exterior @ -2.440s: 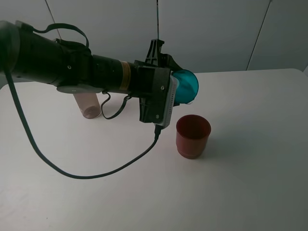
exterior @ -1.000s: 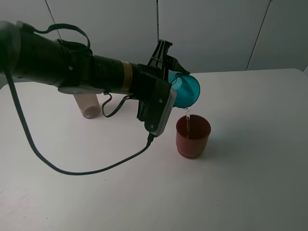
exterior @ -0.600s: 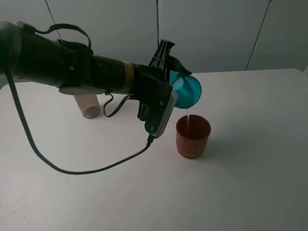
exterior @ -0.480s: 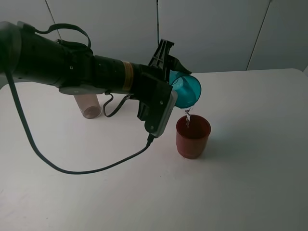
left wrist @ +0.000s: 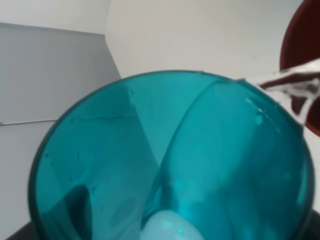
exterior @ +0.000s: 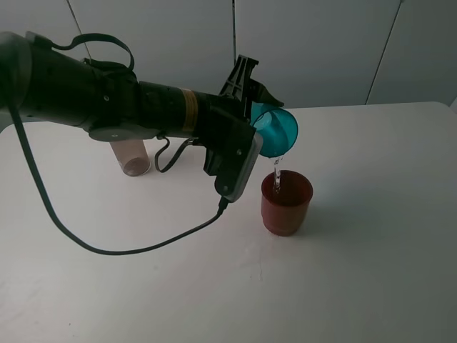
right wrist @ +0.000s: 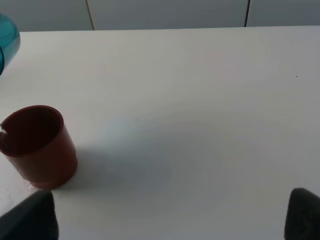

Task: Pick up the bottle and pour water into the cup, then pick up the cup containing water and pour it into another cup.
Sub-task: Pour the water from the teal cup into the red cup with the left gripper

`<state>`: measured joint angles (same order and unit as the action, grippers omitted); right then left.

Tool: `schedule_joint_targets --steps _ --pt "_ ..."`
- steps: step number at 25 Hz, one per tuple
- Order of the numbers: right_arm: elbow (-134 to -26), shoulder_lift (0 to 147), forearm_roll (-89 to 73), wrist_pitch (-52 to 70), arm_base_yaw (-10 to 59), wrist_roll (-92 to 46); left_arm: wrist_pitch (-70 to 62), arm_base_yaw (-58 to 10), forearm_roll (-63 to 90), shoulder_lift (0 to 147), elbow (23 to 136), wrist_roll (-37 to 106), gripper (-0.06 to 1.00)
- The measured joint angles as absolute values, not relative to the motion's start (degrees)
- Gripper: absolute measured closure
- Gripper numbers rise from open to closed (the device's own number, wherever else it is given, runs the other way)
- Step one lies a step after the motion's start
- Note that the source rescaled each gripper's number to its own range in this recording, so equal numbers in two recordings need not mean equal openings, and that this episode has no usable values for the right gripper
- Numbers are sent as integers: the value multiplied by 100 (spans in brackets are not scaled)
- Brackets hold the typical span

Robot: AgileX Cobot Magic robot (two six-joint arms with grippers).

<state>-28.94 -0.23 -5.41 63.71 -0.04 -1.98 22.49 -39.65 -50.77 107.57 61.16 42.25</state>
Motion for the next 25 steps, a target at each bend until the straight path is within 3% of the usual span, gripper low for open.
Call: schedule_joint_targets --steps 25 --pt "-2894 -23 -541 6371 -4 -198 2273 -4046 -4775 11207 6458 4967 65"
